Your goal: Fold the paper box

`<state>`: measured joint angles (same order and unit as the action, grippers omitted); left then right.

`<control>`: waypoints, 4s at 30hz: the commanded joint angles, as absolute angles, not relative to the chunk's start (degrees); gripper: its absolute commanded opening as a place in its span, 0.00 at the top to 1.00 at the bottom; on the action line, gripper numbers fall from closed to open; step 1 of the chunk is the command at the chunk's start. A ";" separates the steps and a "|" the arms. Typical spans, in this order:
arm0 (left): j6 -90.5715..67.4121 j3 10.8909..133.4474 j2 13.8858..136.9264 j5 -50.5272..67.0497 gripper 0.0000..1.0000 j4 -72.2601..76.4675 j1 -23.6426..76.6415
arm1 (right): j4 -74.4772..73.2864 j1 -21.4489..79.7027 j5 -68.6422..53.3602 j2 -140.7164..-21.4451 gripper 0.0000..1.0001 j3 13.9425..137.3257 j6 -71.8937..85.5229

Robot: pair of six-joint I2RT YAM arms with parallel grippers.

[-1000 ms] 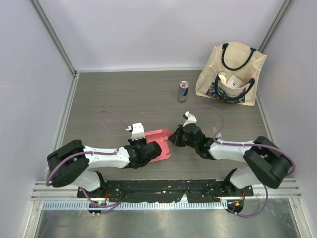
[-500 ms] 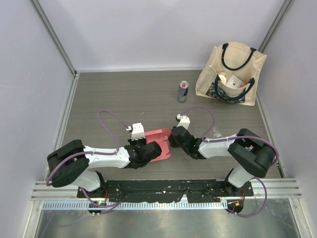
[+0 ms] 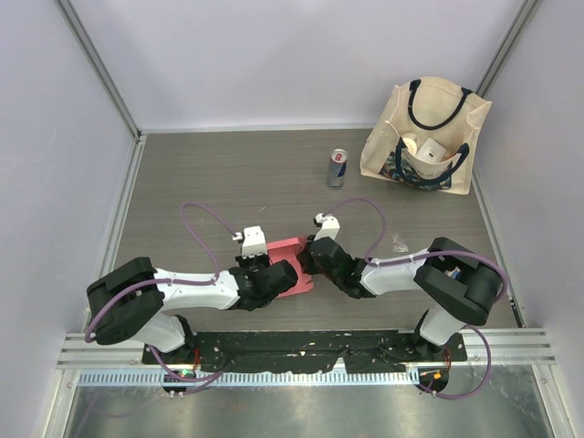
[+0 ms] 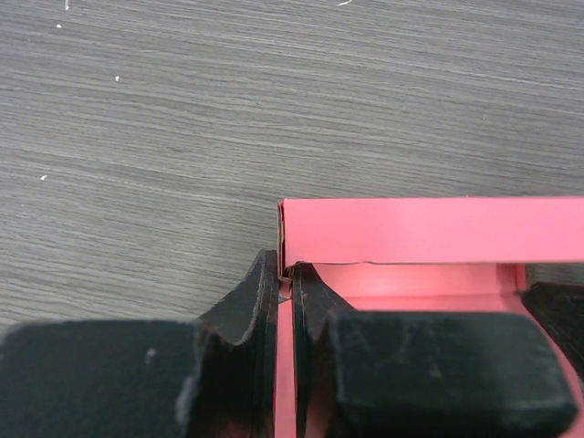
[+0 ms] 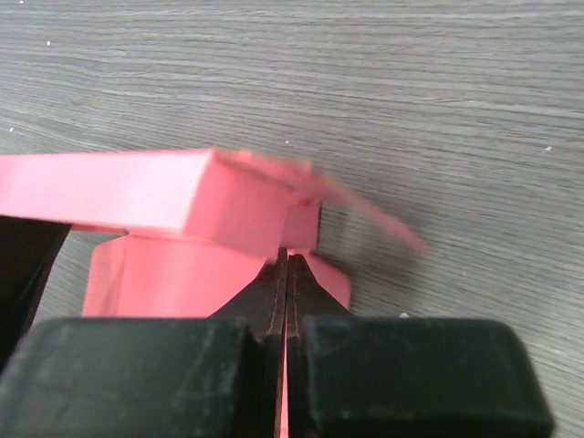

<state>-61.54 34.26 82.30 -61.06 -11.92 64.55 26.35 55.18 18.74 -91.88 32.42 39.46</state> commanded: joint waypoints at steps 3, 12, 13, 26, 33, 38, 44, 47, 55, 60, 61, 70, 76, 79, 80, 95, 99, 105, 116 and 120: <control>-62.84 35.07 82.53 -64.25 1.00 -10.90 64.95 | 31.90 55.99 18.72 -95.70 0.99 34.80 40.78; -63.19 34.19 81.83 -64.07 1.00 -10.46 64.95 | 15.76 55.99 20.39 -84.75 0.98 34.36 38.42; -63.02 34.28 81.91 -64.07 1.00 -10.37 64.95 | 7.47 55.73 19.61 -80.64 0.96 35.15 36.15; -62.40 33.58 81.39 -63.81 1.00 -9.59 65.04 | -11.44 41.31 5.55 -70.66 0.49 44.56 15.13; -61.61 32.52 80.60 -63.46 1.00 -8.09 64.95 | -1.77 40.78 -4.83 -78.12 0.48 45.00 9.49; -61.44 32.52 80.60 -63.37 1.00 -7.91 65.04 | 4.13 40.78 -3.69 -80.85 0.48 44.56 7.39; -61.26 32.61 80.68 -63.28 1.00 -7.73 65.04 | 8.96 40.96 -5.71 -83.40 0.53 44.30 6.24; -61.17 32.78 80.95 -63.37 1.00 -7.65 65.04 | 9.06 42.61 -7.03 -83.41 0.67 44.30 6.68; -61.08 32.87 81.03 -63.54 1.00 -7.82 65.21 | 4.31 50.44 -0.27 -82.53 0.99 46.23 19.84; -61.08 33.31 81.04 -63.63 1.00 -8.26 65.48 | 2.63 51.33 8.17 -81.83 0.98 46.41 36.46; -61.08 33.22 81.04 -63.55 1.00 -8.35 65.48 | 2.90 51.33 8.78 -80.87 0.95 46.15 38.04; -61.35 32.70 80.33 -63.63 1.00 -8.26 65.65 | 1.84 51.15 7.38 -74.98 0.63 41.93 27.95; -61.08 32.96 80.59 -63.54 1.00 -8.35 65.65 | 1.50 46.68 7.73 -64.61 0.49 36.74 28.82; -61.00 32.87 80.51 -63.54 1.00 -8.35 65.74 | 0.35 40.88 8.87 -63.63 0.48 36.03 29.18; -61.00 32.78 80.59 -63.63 1.00 -8.26 65.83 | 0.35 40.00 9.92 -64.24 0.48 36.38 29.01; -60.56 32.69 80.42 -63.54 1.00 -7.65 65.92 | 8.88 44.82 3.78 -81.12 0.53 38.84 12.41; -60.56 32.61 80.51 -63.54 1.00 -7.65 65.92 | 10.81 45.70 0.71 -81.30 0.54 38.32 11.34; -60.47 32.70 80.42 -63.54 1.00 -7.73 65.92 | 14.50 46.14 -6.06 -79.72 0.54 36.48 10.81; -60.29 32.43 80.24 -63.46 1.00 -7.38 66.01 | 20.73 47.90 -4.84 -81.47 0.54 34.28 8.88; -60.21 32.61 80.25 -63.46 1.00 -7.30 66.01 | 26.45 48.78 -1.94 -82.35 0.54 32.17 7.82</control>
<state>-60.38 32.73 81.47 -61.04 -9.63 65.63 17.15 47.77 -4.40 -81.45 33.67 10.07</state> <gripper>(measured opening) 0.096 0.457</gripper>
